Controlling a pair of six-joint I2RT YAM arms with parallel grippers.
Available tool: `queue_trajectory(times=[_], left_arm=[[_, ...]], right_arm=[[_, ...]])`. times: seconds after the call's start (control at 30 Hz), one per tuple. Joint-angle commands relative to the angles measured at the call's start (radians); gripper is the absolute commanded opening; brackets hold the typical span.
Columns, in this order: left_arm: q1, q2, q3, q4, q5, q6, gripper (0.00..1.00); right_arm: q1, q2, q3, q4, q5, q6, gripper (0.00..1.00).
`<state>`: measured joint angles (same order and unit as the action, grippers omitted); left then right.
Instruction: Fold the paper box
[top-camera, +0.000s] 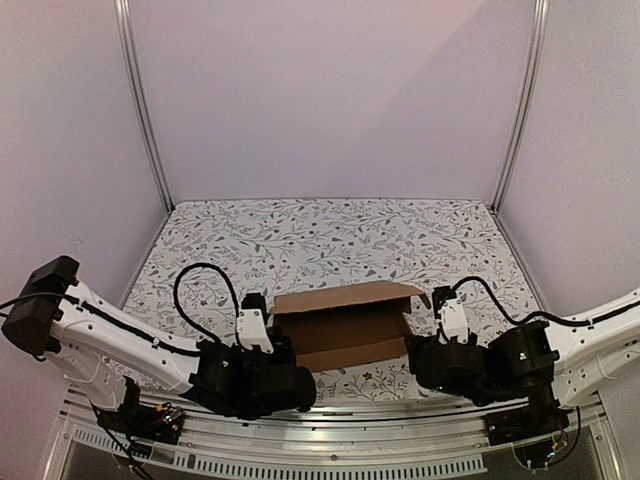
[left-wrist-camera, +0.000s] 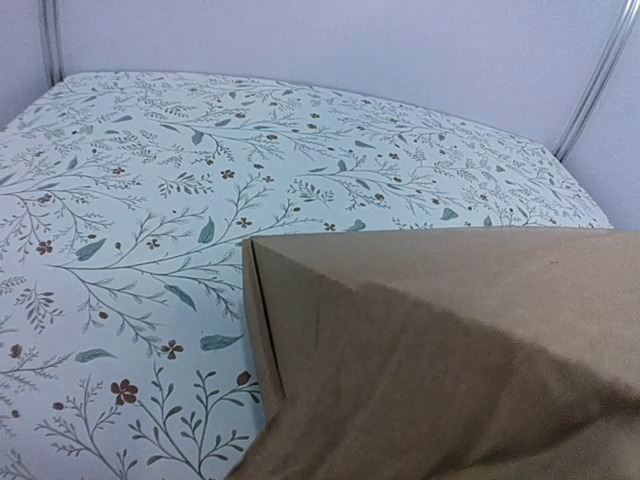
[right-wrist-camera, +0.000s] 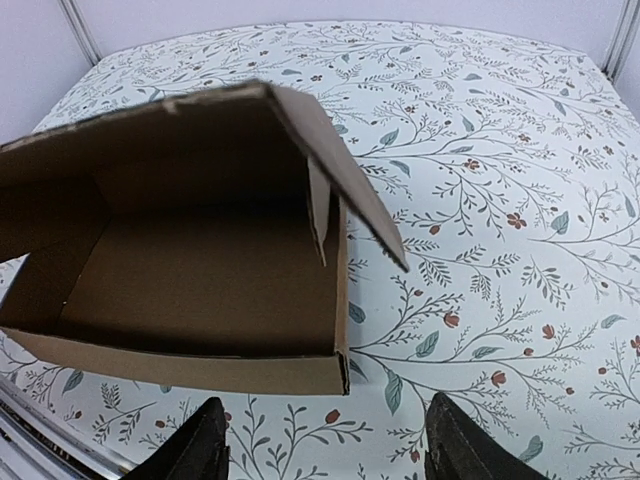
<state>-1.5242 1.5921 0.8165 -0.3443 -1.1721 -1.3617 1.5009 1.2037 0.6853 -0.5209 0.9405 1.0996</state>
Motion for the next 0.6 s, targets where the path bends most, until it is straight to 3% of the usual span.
queue_trajectory(times=[0.0, 0.17, 0.3, 0.4, 0.57], left_arm=[[-0.02, 0.049, -0.011, -0.088, 0.227, -0.039, 0.0], [-0.003, 0.069, -0.007, -0.051, 0.239, -0.001, 0.0], [0.019, 0.081, -0.012, -0.001, 0.266, 0.04, 0.0], [0.032, 0.084, -0.015, 0.033, 0.275, 0.068, 0.0], [0.053, 0.101, -0.003, 0.069, 0.293, 0.111, 0.0]], right_arm=[[0.007, -0.127, -0.026, -0.097, -0.098, -0.08, 0.71], [0.007, -0.247, 0.048, -0.224, -0.095, -0.173, 0.74], [0.007, -0.311, 0.138, -0.234, -0.034, -0.309, 0.77], [-0.008, -0.289, 0.23, -0.225, -0.005, -0.386, 0.79], [-0.123, -0.164, 0.366, -0.113, -0.157, -0.573, 0.79]])
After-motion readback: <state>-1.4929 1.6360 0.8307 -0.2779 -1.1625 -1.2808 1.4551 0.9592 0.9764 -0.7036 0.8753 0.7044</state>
